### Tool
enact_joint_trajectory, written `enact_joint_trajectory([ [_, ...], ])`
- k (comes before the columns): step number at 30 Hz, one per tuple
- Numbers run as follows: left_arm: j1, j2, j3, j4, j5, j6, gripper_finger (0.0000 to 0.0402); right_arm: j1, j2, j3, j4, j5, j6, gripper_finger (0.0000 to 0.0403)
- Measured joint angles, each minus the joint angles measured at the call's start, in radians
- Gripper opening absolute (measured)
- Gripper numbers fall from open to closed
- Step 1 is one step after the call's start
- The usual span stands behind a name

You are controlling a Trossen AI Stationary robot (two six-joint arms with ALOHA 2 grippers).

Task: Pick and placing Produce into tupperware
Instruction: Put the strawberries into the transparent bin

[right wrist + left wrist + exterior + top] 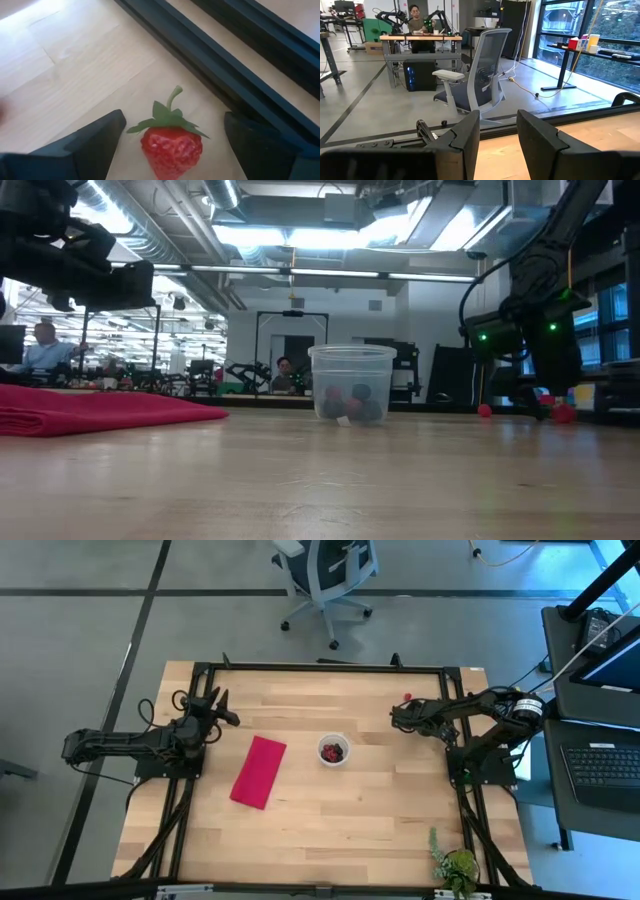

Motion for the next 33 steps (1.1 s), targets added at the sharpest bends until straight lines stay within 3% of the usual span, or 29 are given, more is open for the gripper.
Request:
enact_joint_trajectory([
  [8, 0.0, 0.0, 0.0, 0.0, 0.0, 0.0, 0.0124, 0.001, -0.001, 0.002, 0.013, -0.005, -0.04, 0.0342],
  [33, 0.0, 0.0, 0.0, 0.0, 0.0, 0.0, 0.0124, 0.034, 0.0, 0.003, 0.013, -0.004, -0.055, 0.0193],
])
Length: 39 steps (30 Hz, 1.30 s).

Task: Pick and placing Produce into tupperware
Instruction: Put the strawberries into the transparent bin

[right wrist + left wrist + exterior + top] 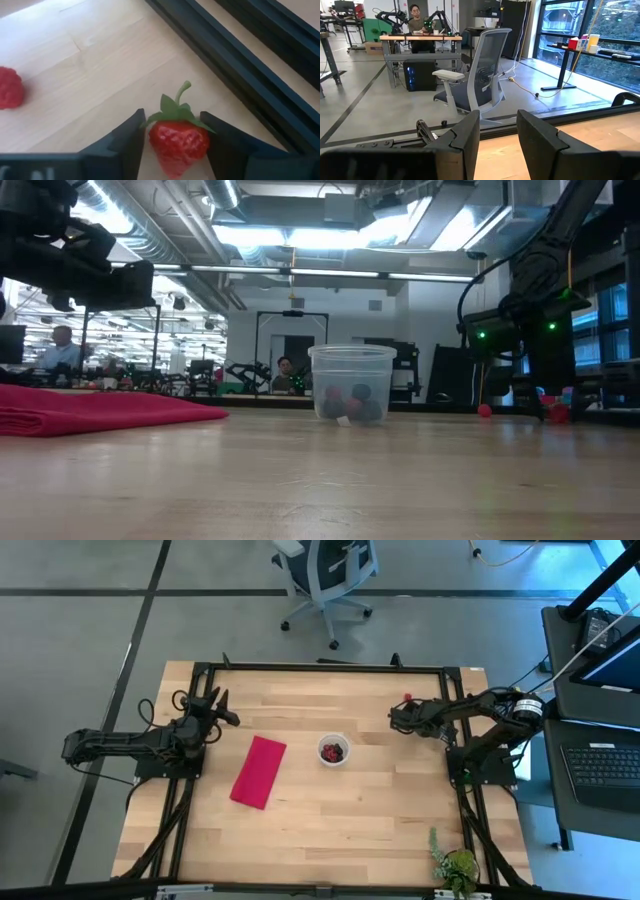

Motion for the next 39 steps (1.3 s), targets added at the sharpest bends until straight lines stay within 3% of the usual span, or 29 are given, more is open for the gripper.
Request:
enact_joint_trajectory([
  [7, 0.0, 0.0, 0.0, 0.0, 0.0, 0.0, 0.0124, 0.017, 0.0, -0.001, 0.003, 0.007, -0.086, 0.0146],
  [18, 0.0, 0.0, 0.0, 0.0, 0.0, 0.0, 0.0124, 0.017, 0.0, -0.002, -0.008, 0.01, -0.16, 0.0194],
  [29, 0.0, 0.0, 0.0, 0.0, 0.0, 0.0, 0.0124, 0.023, 0.0, -0.004, 0.059, 0.015, -0.198, 0.0148],
  [39, 0.0, 0.0, 0.0, 0.0, 0.0, 0.0, 0.0124, 0.023, 0.003, -0.002, 0.085, 0.012, -0.193, 0.0183],
])
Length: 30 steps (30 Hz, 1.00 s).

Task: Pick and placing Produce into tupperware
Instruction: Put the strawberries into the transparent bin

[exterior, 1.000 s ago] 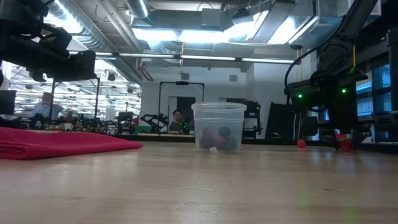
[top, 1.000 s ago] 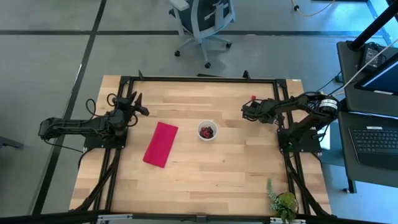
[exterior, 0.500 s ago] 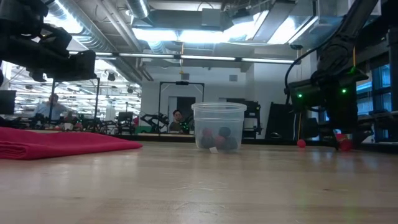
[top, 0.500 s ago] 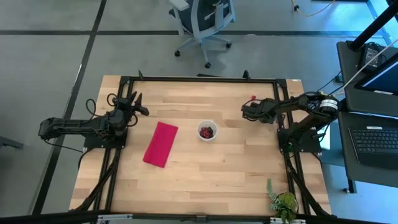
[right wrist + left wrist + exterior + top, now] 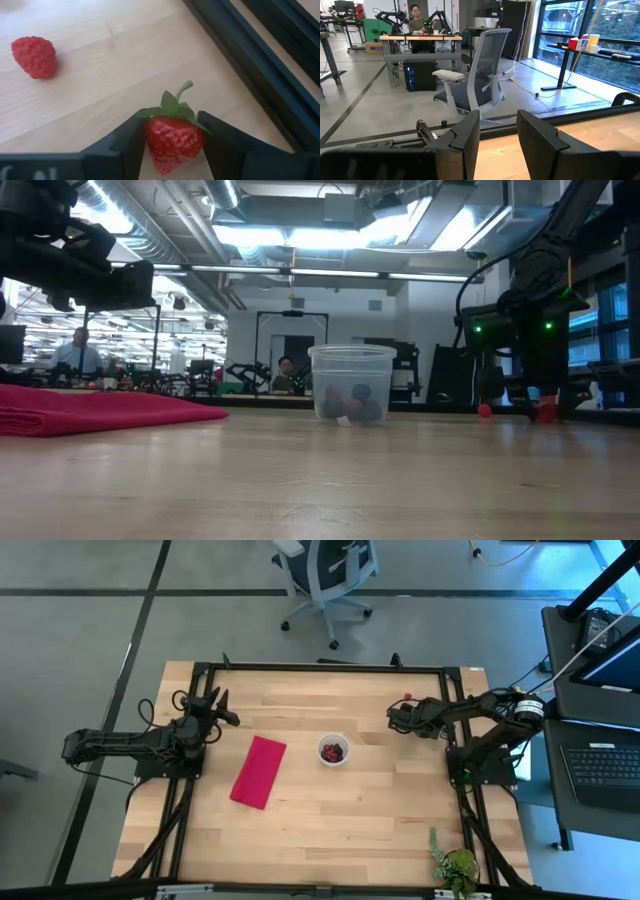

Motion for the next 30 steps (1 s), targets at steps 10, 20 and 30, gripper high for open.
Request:
enact_joint_trajectory([
  [10, 0.0, 0.0, 0.0, 0.0, 0.0, 0.0, 0.0124, 0.006, 0.004, 0.0, 0.028, 0.012, -0.012, 0.0143],
  [20, 0.0, 0.0, 0.0, 0.0, 0.0, 0.0, 0.0124, 0.059, -0.012, 0.069, -0.078, -0.02, -0.122, 0.0143],
  [30, 0.0, 0.0, 0.0, 0.0, 0.0, 0.0, 0.0124, 0.161, -0.199, 0.442, -0.336, 0.009, -0.583, 0.0143],
])
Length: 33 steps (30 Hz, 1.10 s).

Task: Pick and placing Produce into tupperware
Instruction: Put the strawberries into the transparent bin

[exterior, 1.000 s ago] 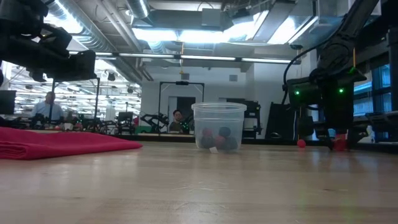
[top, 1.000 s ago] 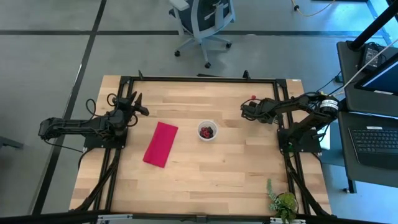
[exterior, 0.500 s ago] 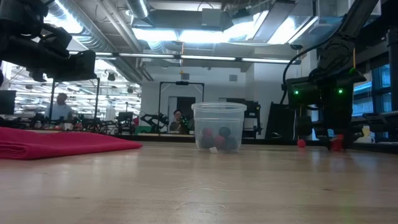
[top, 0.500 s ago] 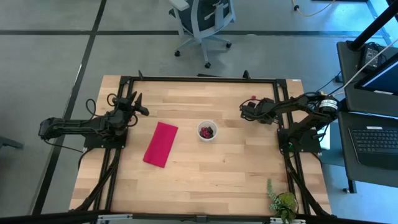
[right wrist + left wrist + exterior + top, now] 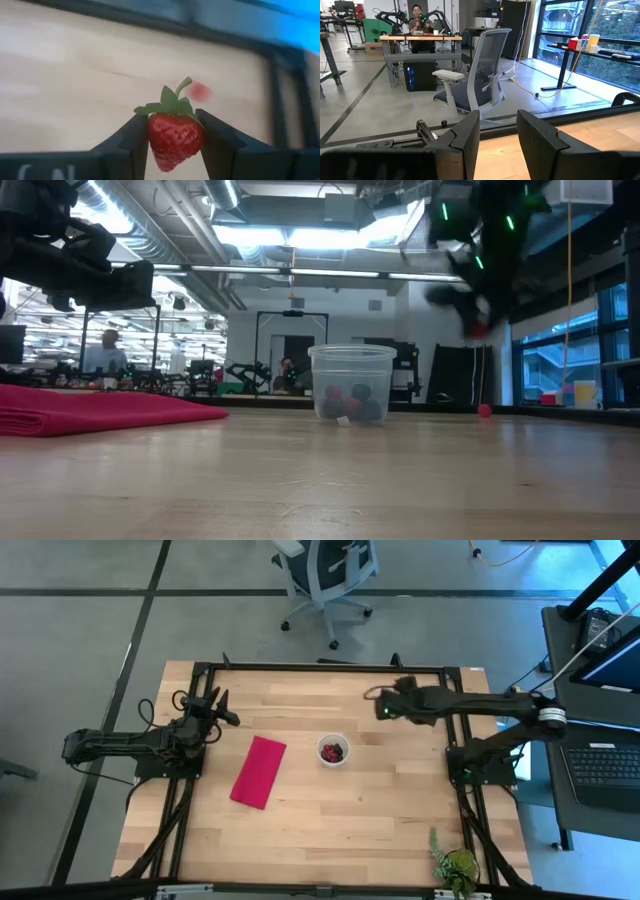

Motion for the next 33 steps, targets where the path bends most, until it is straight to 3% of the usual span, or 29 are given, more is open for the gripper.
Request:
enact_joint_trajectory([
  [8, 0.0, 0.0, 0.0, 0.0, 0.0, 0.0, 0.0124, 0.141, 0.002, 0.306, 0.274, -0.332, -0.539, 0.0143],
  [13, 0.0, 0.0, 0.0, 0.0, 0.0, 0.0, 0.0124, 0.232, 0.08, 0.372, 0.384, -0.4, -0.735, 0.0143],
  [26, 0.0, 0.0, 0.0, 0.0, 0.0, 0.0, 0.0124, 0.285, 0.407, 0.383, 0.382, -0.5, -0.841, 0.0143],
  [33, 0.0, 0.0, 0.0, 0.0, 0.0, 0.0, 0.0124, 0.285, 0.492, 0.383, 0.378, -0.506, -0.841, 0.0143],
])
